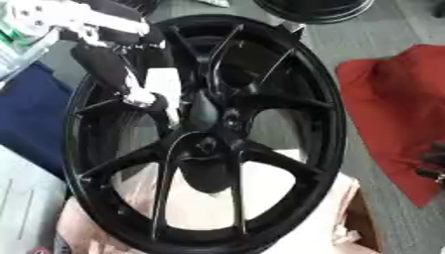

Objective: Pull the pin out of the wheel hub.

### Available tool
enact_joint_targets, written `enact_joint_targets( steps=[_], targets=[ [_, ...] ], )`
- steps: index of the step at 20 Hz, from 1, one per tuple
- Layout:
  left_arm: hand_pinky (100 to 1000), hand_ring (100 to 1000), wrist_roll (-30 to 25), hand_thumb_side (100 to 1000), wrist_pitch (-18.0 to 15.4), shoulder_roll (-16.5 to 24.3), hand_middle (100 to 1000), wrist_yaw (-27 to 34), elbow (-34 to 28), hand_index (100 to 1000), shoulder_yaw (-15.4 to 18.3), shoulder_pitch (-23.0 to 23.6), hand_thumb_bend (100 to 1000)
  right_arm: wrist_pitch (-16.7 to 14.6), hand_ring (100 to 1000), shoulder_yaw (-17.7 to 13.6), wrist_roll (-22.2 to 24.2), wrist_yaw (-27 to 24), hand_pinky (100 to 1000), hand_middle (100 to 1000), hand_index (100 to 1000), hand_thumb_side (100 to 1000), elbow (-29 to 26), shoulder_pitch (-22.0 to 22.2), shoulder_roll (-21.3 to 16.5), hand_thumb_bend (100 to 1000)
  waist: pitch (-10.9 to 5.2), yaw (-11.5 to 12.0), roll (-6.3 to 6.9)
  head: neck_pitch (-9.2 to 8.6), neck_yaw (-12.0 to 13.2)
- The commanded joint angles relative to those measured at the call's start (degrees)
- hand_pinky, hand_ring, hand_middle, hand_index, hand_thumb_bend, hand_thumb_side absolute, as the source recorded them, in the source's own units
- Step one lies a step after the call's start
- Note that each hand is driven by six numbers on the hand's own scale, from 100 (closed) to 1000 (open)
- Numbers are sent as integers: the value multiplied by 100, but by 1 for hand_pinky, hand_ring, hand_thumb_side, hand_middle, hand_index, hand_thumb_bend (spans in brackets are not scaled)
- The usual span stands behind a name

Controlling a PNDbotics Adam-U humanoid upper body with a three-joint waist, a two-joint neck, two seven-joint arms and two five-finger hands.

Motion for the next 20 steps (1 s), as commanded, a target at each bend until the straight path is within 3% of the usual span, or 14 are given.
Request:
enact_joint_targets(
  steps=[1, 9, 16, 20],
  targets=[
    [709, 606, -361, 305, 285, 114, 580, -88, -39, 709, 82, -60, 326, 8, 724, -13, 7, -9, 616, 508, 702, 842, -109, -18, 12, 100, -71, -7, -21, -18, 25],
    [632, 484, -361, 105, 177, 93, 455, -386, -89, 571, 190, -64, 162, 11, 725, -44, -9, -14, 617, 508, 703, 843, -109, -14, 55, 100, -75, -16, -39, -17, 52],
    [589, 419, -361, 100, 270, 106, 355, -624, -260, 473, 418, -107, 132, 29, 723, -52, -6, -35, 617, 508, 703, 845, -109, -5, 75, 100, -84, -17, -51, -15, 55],
    [588, 413, -341, 100, 349, 269, 328, -564, -523, 451, 766, -129, 156, 47, 722, -61, -4, -23, 618, 508, 703, 845, -109, -1, 80, 100, -94, 3, -44, -5, 32]
  ],
)
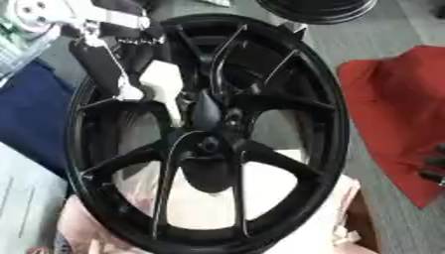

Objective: Pull the pin out of the wheel hub.

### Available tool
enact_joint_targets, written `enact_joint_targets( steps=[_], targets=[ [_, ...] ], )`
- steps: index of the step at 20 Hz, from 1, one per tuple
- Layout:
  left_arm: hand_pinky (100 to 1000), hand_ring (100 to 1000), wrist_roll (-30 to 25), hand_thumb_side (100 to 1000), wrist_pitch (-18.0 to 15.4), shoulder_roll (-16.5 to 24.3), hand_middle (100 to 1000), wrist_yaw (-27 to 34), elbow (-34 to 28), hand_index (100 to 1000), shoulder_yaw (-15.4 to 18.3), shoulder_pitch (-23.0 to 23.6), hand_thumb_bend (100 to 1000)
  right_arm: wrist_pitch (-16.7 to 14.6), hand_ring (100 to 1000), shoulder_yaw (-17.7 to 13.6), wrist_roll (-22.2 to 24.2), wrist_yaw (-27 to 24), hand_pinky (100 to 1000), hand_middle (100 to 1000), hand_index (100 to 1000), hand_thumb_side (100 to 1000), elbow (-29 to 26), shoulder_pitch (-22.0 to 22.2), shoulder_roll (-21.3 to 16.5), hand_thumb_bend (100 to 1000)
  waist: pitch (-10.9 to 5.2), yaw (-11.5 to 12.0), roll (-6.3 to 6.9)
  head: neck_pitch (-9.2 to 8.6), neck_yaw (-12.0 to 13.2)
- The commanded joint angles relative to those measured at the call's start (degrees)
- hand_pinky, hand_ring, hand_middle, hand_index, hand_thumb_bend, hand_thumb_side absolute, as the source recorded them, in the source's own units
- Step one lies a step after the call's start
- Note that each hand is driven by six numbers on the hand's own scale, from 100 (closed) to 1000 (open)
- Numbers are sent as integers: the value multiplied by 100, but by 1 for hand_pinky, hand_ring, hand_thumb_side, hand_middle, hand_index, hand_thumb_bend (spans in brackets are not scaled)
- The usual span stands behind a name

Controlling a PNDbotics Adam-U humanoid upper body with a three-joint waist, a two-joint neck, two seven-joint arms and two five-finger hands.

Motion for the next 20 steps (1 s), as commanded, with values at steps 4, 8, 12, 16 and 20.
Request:
enact_joint_targets(
  steps=[4, 8, 12, 16, 20],
  targets=[
    [596, 416, -239, 100, 381, 547, 316, 172, -463, 442, 856, -107, 173, 8, 722, -44, -18, -7, 618, 508, 703, 843, -109, 4, 7, 100, -113, 45, -3, 4, -42],
    [587, 404, 18, 100, 301, 936, 299, 371, -468, 433, 1536, 112, 185, -18, 721, -75, -51, 1, 618, 508, 704, 840, -109, 14, -3, 100, -122, 99, 5, 13, -118],
    [590, 403, 353, 100, 170, 1479, 299, 601, -210, 438, 2238, 664, 193, -61, 721, -117, -92, 13, 619, 508, 704, 836, -109, 12, -15, 100, -126, 151, 13, 16, -197],
    [592, 404, 981, 100, 129, 2035, 303, 912, 307, 451, 3014, 1616, 201, -114, 721, -174, -158, 7, 619, 508, 704, 829, -109, -1, -41, 100, -128, 185, 18, -5, -275],
    [604, 410, 1705, 100, 70, 2315, 318, 1292, 972, 477, 3686, 2580, 219, -222, 720, -240, -244, -28, 619, 508, 704, 817, -109, 3, -58, 100, -130, 215, -14, -32, -359]
  ],
)
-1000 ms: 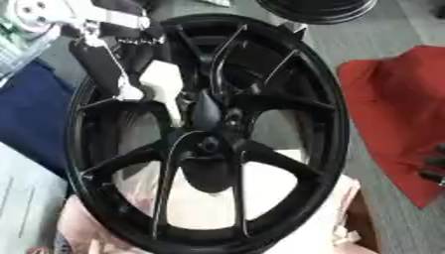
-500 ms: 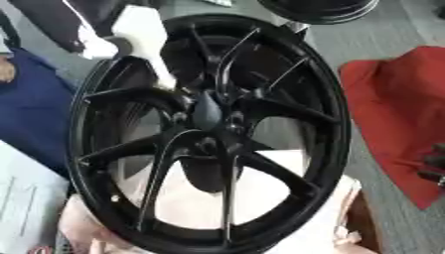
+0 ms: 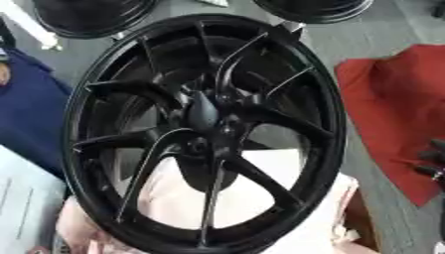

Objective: Pull the pin out of the wheel hub.

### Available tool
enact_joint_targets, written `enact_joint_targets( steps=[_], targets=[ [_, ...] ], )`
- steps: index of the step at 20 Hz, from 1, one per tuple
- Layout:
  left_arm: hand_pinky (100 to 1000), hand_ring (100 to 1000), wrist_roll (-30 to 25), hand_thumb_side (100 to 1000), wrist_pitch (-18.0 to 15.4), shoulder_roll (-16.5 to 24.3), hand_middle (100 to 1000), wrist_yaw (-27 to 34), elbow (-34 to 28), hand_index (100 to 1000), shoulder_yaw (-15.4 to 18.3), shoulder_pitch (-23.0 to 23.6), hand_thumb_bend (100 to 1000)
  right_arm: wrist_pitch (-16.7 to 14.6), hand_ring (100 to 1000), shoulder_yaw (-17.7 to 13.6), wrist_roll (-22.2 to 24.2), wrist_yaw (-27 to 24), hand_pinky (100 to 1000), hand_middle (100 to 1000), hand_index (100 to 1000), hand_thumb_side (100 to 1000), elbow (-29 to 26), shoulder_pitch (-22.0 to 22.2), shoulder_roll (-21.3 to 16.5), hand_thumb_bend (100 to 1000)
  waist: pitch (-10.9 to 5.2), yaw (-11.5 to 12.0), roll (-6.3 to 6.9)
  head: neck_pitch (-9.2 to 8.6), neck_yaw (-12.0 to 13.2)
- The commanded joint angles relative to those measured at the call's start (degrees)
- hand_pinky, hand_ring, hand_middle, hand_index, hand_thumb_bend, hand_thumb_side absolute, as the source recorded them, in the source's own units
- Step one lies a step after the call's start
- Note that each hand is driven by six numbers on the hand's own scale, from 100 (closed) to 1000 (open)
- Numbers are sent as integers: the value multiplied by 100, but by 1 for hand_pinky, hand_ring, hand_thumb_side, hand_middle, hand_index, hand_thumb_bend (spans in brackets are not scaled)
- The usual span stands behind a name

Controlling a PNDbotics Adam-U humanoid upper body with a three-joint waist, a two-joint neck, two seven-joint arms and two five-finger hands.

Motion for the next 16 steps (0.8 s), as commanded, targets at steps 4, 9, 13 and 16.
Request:
enact_joint_targets(
  steps=[4, 9, 13, 16],
  targets=[
    [704, 545, 871, 120, -158, 429, 511, 489, 883, 666, 836, 855, 270, -140, 720, -97, -118, -59, 618, 508, 704, 813, -109, 21, -49, 100, -130, 36, -43, -69, -91],
    [803, 738, 1047, 526, -335, 374, 764, 780, 1375, 860, 1032, 1215, 553, -145, 719, -116, -131, -88, 618, 507, 704, 814, -109, 27, -29, 100, -144, 35, -70, -84, -86],
    [795, 723, 1232, 578, -486, 277, 755, 1105, 1381, 850, 1071, 1272, 548, -146, 719, -130, -143, -94, 618, 507, 704, 812, -109, 36, -18, 100, -153, 37, -87, -109, -90],
    [752, 636, 1506, 563, -537, 197, 676, 1314, 1172, 788, 1125, 1270, 477, -158, 719, -129, -141, -107, 618, 507, 704, 812, -109, 42, -18, 100, -157, 43, -103, -111, -84]
  ],
)
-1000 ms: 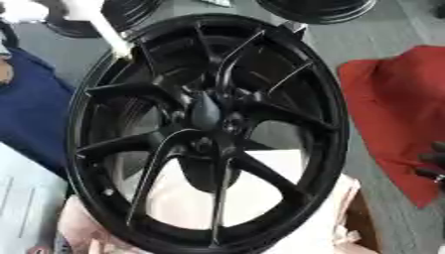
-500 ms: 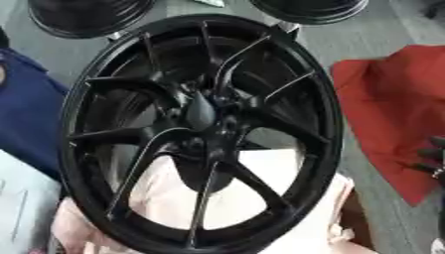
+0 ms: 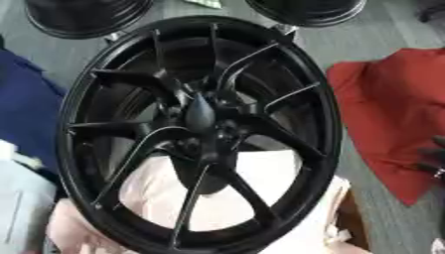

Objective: Pull the pin out of the wheel hub.

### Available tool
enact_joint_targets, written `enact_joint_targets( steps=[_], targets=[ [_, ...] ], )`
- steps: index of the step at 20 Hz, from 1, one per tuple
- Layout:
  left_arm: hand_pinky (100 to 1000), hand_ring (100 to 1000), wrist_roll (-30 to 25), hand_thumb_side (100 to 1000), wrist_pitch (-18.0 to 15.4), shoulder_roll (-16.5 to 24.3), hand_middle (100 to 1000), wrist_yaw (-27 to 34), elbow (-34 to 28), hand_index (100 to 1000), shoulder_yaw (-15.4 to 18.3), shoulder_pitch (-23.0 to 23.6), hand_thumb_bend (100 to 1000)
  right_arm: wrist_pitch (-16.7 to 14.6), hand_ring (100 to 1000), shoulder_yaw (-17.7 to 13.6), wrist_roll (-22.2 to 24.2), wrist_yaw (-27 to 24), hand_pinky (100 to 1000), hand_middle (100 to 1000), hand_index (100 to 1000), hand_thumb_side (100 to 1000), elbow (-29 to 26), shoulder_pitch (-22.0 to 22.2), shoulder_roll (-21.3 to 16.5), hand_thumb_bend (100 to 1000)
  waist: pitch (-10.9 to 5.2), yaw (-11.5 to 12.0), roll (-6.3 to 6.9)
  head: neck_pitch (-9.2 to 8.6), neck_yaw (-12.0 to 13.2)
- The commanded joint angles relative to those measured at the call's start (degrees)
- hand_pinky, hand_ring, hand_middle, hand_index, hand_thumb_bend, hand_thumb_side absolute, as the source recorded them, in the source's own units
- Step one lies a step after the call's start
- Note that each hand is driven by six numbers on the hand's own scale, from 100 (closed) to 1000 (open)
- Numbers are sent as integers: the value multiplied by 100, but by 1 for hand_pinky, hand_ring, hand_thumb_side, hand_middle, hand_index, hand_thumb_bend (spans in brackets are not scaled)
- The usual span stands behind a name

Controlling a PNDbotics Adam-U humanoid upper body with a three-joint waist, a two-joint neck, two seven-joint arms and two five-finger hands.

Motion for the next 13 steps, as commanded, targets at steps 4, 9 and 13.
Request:
enact_joint_targets(
  steps=[4, 9, 13],
  targets=[
    [718, 575, 1278, 518, -317, -159, 615, 1003, -979, 741, 215, 39, 432, -52, 719, -29, -12, -42, 617, 507, 704, 808, -109, 12, -19, 100, -138, 27, -20, -95, -18],
    [699, 548, 2643, 501, -415, -901, 592, 1568, -2272, 730, 83, 315, 444, -123, 719, 10, 22, -146, 617, 508, 705, 802, -109, -8, -78, 100, -116, -1, -75, -165, 27],
    [694, 541, 3558, 497, -423, -1763, 584, 1707, -3210, 724, 51, 744, 452, -224, 719, 41, 30, -219, 617, 508, 705, 795, -109, -3, -81, 100, -84, -41, -139, -185, 58]
  ],
)
